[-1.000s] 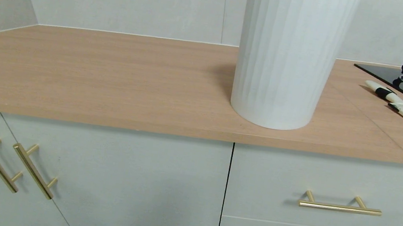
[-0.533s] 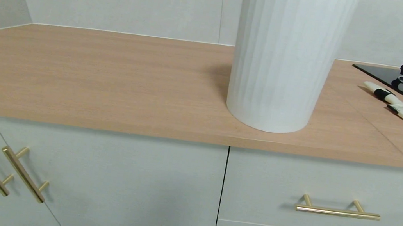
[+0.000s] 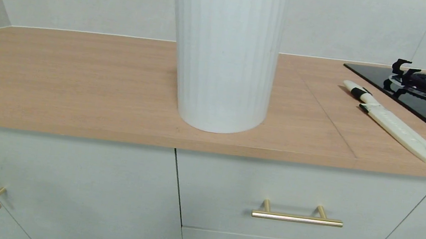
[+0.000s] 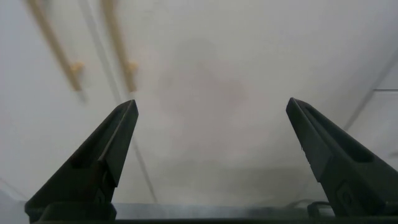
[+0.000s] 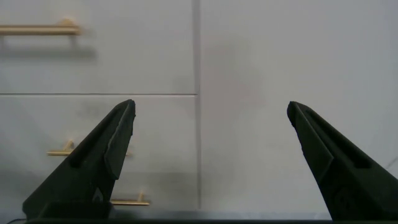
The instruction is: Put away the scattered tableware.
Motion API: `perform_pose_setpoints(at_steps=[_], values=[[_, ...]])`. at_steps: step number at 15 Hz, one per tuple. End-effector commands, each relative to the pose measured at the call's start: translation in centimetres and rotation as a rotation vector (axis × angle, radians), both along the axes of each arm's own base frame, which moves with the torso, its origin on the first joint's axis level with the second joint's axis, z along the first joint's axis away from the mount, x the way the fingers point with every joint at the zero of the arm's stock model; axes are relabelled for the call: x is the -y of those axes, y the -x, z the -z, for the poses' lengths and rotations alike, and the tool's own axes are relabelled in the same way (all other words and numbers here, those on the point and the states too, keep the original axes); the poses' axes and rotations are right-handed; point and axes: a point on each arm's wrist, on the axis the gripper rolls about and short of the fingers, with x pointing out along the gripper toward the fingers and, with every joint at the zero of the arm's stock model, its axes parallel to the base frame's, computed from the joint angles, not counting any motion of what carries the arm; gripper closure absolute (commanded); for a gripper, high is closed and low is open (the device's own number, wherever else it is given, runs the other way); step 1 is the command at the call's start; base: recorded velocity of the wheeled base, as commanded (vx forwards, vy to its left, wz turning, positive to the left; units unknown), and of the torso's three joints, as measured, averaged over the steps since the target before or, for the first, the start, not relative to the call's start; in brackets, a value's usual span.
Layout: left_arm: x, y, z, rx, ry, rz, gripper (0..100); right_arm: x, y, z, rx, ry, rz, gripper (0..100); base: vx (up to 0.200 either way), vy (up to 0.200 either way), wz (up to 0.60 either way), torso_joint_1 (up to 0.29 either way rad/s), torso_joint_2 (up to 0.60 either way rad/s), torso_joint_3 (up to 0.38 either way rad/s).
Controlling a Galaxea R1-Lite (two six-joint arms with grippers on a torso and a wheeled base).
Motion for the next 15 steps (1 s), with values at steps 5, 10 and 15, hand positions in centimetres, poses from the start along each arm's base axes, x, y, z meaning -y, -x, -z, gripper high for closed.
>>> perform_pose_setpoints(at_steps=[5,10,15], values=[[0.00,0.00,0.00,0.000,0.001,0.000,0,0.00,-0.01,-0.01,-0.001,0.002,-0.001,0,0.000,0.000,0.00,0.000,0.00,0.000],[0.00,0.00,0.00,0.000,0.001,0.000,0,0.00,-0.01,-0.01,-0.001,0.002,-0.001,0,0.000,0.000,0.00,0.000,0.00,0.000],[0.00,0.00,0.00,0.000,0.001,0.000,0,0.00,-0.01,-0.01,-0.001,0.002,-0.001,0,0.000,0.000,0.00,0.000,0.00,0.000]])
